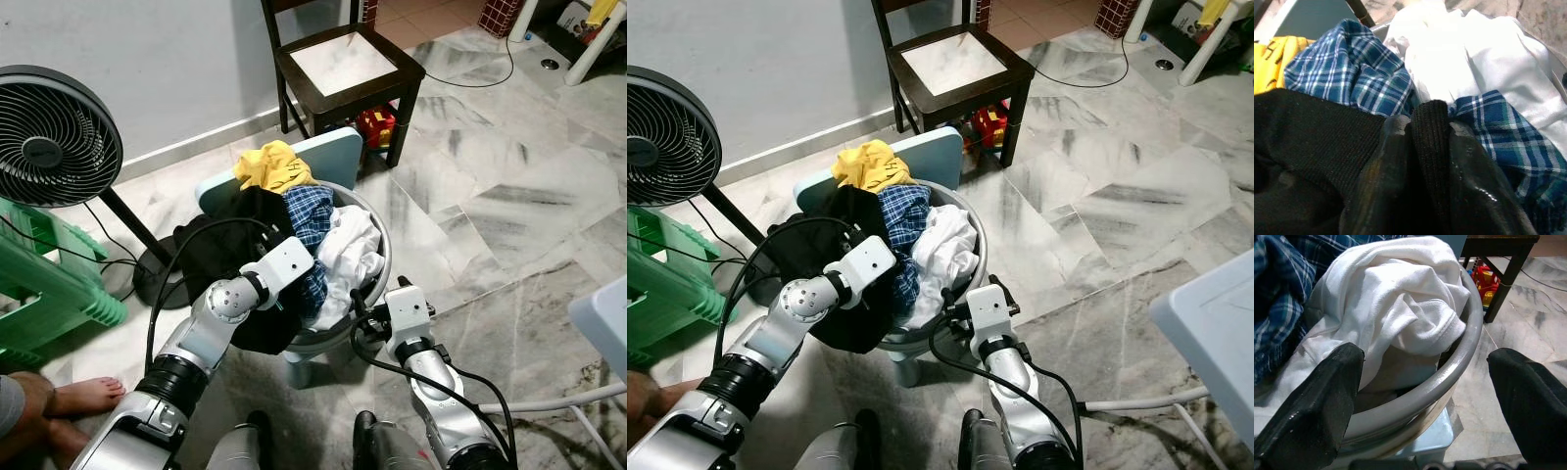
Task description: Hang hanger
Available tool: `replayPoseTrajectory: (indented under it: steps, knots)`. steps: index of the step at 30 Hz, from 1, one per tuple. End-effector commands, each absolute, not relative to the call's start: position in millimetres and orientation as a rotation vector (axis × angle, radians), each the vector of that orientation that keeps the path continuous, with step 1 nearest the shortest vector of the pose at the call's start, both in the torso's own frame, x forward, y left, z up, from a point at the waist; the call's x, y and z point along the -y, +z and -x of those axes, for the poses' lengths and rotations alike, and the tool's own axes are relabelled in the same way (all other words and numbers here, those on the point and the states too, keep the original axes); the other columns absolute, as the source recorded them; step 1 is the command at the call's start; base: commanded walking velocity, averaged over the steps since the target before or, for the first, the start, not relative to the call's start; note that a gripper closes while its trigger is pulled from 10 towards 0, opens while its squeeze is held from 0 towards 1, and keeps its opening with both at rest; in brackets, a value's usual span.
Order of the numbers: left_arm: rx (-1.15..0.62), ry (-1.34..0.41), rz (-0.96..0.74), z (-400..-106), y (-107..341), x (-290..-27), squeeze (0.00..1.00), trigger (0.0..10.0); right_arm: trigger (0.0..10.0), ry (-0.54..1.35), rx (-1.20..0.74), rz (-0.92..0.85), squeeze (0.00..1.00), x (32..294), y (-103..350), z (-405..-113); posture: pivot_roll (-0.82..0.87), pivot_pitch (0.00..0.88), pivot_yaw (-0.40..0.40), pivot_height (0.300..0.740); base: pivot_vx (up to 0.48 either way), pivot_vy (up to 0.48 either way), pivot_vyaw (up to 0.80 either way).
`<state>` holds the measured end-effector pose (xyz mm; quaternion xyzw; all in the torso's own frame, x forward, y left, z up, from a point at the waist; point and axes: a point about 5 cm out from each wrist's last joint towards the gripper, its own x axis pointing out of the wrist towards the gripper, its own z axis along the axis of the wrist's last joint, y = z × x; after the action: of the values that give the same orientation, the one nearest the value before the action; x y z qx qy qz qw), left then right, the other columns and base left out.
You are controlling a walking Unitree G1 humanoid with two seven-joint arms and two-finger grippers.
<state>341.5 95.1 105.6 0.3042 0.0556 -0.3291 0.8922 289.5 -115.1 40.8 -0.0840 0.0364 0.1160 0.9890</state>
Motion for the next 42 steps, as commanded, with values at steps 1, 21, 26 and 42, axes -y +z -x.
replayPoseTrajectory:
  steps: [1,21,26,42]
  knots:
    - [-0.112,-0.655,-0.626,-343,106,-100,0.00,0.0,10.0,0.235,-0.092,0.171,0.00,114,35,-286,0.00,0.252,0.039,0.740,0.000,0.000,0.00]
    - [0.288,-0.457,-0.537,-381,195,-78,0.00,0.0,10.0,0.249,-0.085,0.177,0.00,111,39,-292,0.01,0.230,0.033,0.740,0.000,0.000,0.00]
    - [0.461,-0.490,-0.495,-378,222,-59,0.00,0.0,10.0,0.241,-0.085,0.174,0.00,111,38,-291,0.01,0.230,0.036,0.740,0.000,0.000,0.00]
    - [0.658,-0.372,-0.314,-358,224,-87,0.00,0.0,10.0,0.246,-0.091,0.172,0.00,109,35,-290,0.02,0.241,0.026,0.740,0.000,0.000,0.00]
